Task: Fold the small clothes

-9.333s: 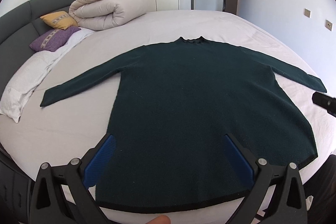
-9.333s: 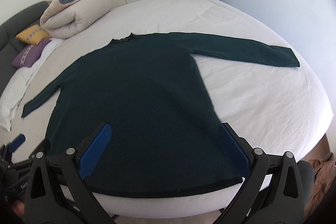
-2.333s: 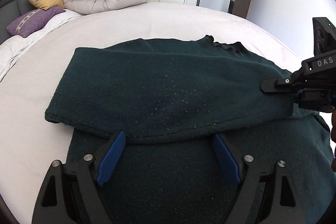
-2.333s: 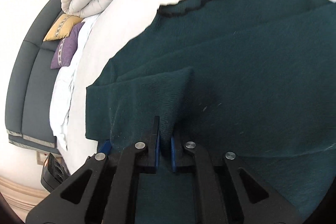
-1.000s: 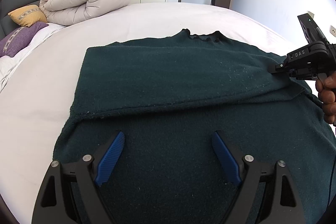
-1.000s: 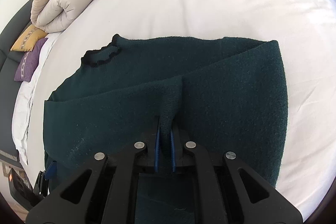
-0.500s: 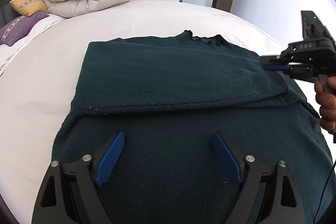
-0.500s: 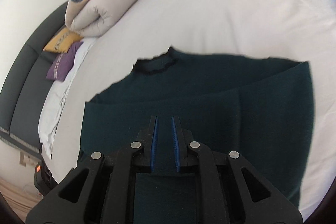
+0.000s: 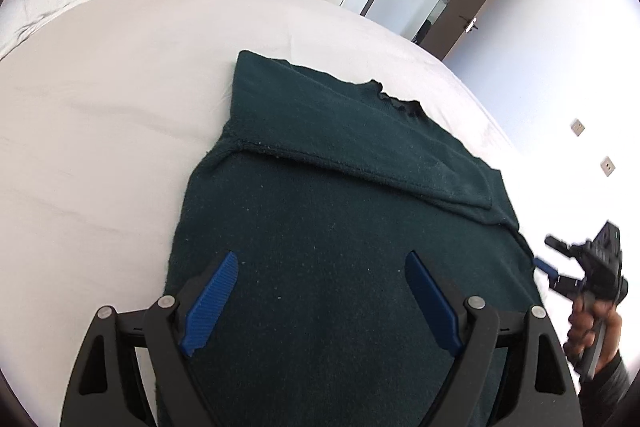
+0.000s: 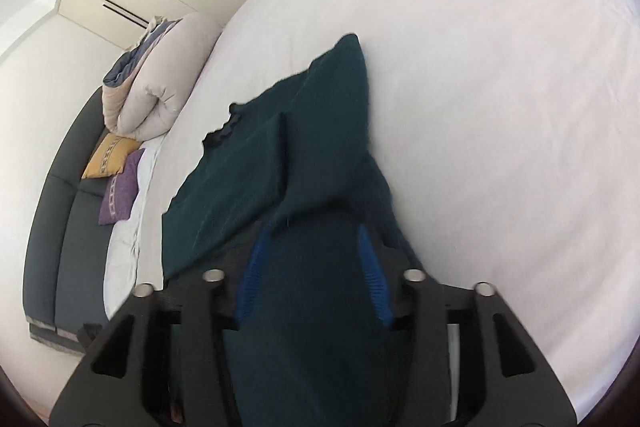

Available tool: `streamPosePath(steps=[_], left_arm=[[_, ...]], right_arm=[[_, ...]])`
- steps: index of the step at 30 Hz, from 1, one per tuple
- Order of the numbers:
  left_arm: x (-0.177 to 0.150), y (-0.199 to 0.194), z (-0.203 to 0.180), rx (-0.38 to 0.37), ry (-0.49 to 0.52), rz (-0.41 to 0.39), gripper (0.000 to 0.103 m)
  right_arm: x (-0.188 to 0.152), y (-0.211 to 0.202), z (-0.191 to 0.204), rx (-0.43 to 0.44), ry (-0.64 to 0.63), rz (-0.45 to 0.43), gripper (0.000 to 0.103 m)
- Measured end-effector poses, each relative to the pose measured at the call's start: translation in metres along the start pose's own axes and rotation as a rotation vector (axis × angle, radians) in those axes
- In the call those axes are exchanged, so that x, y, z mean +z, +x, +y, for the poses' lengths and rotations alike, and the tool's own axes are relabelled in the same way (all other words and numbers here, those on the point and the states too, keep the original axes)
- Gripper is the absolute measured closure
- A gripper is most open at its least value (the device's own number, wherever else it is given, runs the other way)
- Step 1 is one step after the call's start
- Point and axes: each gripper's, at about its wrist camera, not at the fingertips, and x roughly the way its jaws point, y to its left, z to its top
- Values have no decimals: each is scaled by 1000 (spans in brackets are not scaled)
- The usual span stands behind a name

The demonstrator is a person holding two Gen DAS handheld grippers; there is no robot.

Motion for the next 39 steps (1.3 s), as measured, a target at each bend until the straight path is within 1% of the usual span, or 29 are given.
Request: streamPosePath(steps=[2, 3, 4, 5, 6, 8, 9, 10, 11, 12, 14, 16, 19, 21, 24, 26, 30, 32, 34, 35, 37, 39], left_arm=[[6, -7, 9, -9, -58, -16, 15], [7, -9, 13, -16, -90, -9, 17], [7, -11, 16, -28, -114, 3, 18], [4, -13, 15, -36, -111, 16, 18], [-2, -17, 12, -19, -81, 34, 18], [-18, -29, 8, 37, -27, 56, 18], [-27, -38, 9, 37, -15, 64, 18], [-38, -47, 12, 40, -7, 73, 17], [-48, -57, 16, 57, -3, 79, 16], [-59, -68, 21, 77, -3, 81, 16], [-81, -86, 31, 89, -21, 102, 12], [-102, -96, 40, 78, -34, 152, 12], [-126, -104, 42, 72, 11, 188, 12], [-132, -108, 43, 70, 28, 202, 11], [-131, -108, 44, 65, 33, 236, 10], [-131, -107, 44, 65, 35, 257, 10], [-132, -107, 44, 57, 43, 290, 12], [-133, -106, 45, 62, 58, 306, 17], [-131, -106, 48, 71, 55, 317, 26], [-130, -105, 50, 69, 44, 322, 28], [-127, -105, 54, 73, 30, 334, 37], [-125, -105, 55, 85, 33, 348, 43]], right_arm=[[-35, -26, -9, 70, -6, 20, 45], [-54, -36, -13, 102, -10, 41, 45], [-72, -47, -17, 122, -13, 55, 45], [-89, -57, -20, 122, -21, 62, 45], [-104, -66, -23, 102, -38, 66, 45], [-125, -89, -31, 24, -72, 49, 45], [-131, -99, -36, 1, -76, 38, 45], [-136, -110, -42, -8, -75, 26, 43], [-139, -121, -49, -25, -70, 18, 37], [-142, -129, -54, -49, -64, 19, 34], [-148, -141, -65, -57, -58, 51, 34], [-159, -143, -70, -61, -70, 99, 34], [-177, -145, -71, -63, -107, 132, 34], [-183, -147, -73, -62, -95, 142, 34], [-187, -151, -75, -45, -70, 168, 34], [-190, -152, -73, -38, -77, 188, 35], [-193, -156, -77, -21, -59, 194, 36], [-193, -157, -81, -3, -36, 189, 36], [-190, -155, -82, 2, -28, 189, 37], [-191, -155, -83, 0, -28, 189, 39], [-191, -154, -83, 3, -29, 193, 44], [-190, -152, -82, 4, -30, 199, 49]])
